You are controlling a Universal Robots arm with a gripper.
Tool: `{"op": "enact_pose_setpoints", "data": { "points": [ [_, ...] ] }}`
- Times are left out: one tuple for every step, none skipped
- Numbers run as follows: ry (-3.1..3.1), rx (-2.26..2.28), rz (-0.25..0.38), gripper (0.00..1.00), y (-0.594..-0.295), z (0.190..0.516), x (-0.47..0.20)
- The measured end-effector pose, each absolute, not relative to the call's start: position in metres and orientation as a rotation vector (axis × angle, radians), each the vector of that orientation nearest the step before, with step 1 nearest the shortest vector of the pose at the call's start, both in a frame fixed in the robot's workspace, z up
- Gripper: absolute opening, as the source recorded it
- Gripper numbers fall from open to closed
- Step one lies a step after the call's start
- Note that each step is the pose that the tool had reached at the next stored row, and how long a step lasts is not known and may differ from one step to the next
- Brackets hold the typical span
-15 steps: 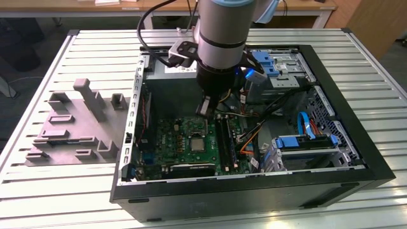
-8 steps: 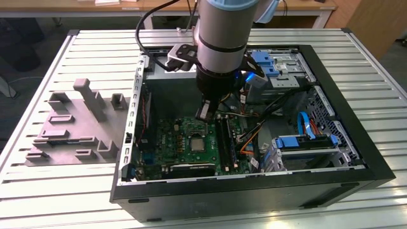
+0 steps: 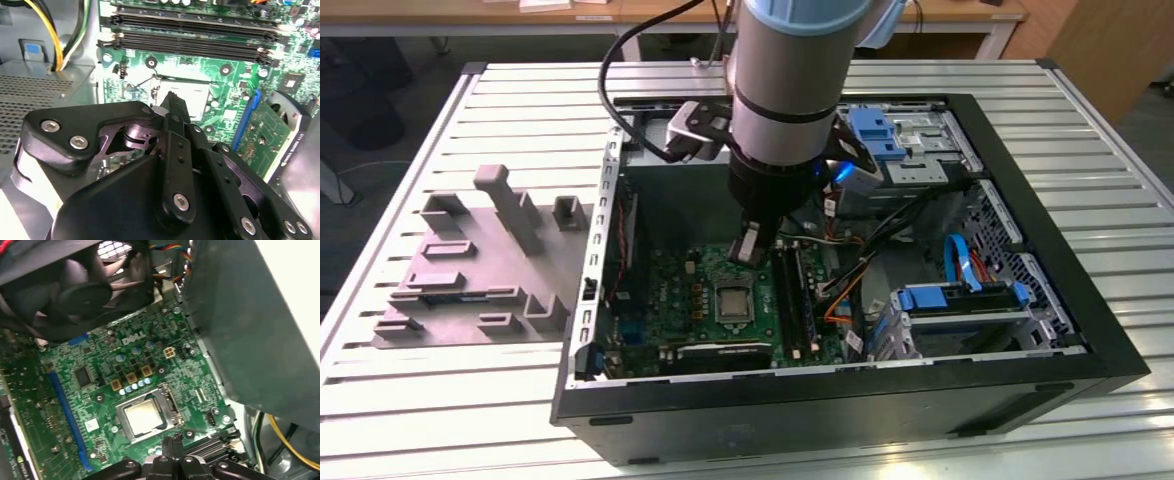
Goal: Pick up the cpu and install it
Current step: 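Close the cpu cover, then install the first cpu locking lever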
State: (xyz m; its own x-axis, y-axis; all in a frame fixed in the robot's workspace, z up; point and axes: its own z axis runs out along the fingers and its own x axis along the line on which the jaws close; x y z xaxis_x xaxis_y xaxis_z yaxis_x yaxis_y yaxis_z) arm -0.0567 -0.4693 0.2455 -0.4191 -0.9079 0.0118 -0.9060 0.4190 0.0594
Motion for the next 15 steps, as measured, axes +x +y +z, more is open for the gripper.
{"op": "enact_pose_setpoints", "data": {
  "points": [
    [-2.610,1.671,-0.069,0.11,-0.4711,0.2454,-0.0573],
    [-2.610,1.672,-0.070,0.11,-0.4727,0.2454,-0.0578],
    [-2.610,1.673,-0.071,0.11,-0.4739,0.2454,-0.0582],
    [-2.610,1.674,-0.072,0.11,-0.4745,0.2454,-0.0584],
    [-2.610,1.674,-0.072,0.11,-0.4747,0.2454,-0.0585],
    [-2.610,1.675,-0.073,0.11,-0.4747,0.2454,-0.0585],
    [-2.610,1.675,-0.073,0.11,-0.4747,0.2454,-0.0584],
    [-2.610,1.675,-0.073,0.11,-0.4748,0.2454,-0.0584],
    [-2.610,1.675,-0.073,0.11,-0.4748,0.2454,-0.0585],
    [-2.610,1.675,-0.073,0.11,-0.4748,0.2454,-0.0584],
    [-2.610,1.675,-0.073,0.11,-0.4748,0.2454,-0.0585],
    [-2.610,1.675,-0.073,0.11,-0.4748,0.2454,-0.0585],
    [-2.610,1.675,-0.073,0.11,-0.4748,0.2454,-0.0585],
    [-2.610,1.675,-0.073,0.11,-0.4748,0.2454,-0.0585],
    [-2.610,1.675,-0.073,0.11,-0.4748,0.2454,-0.0585]
  ]
}}
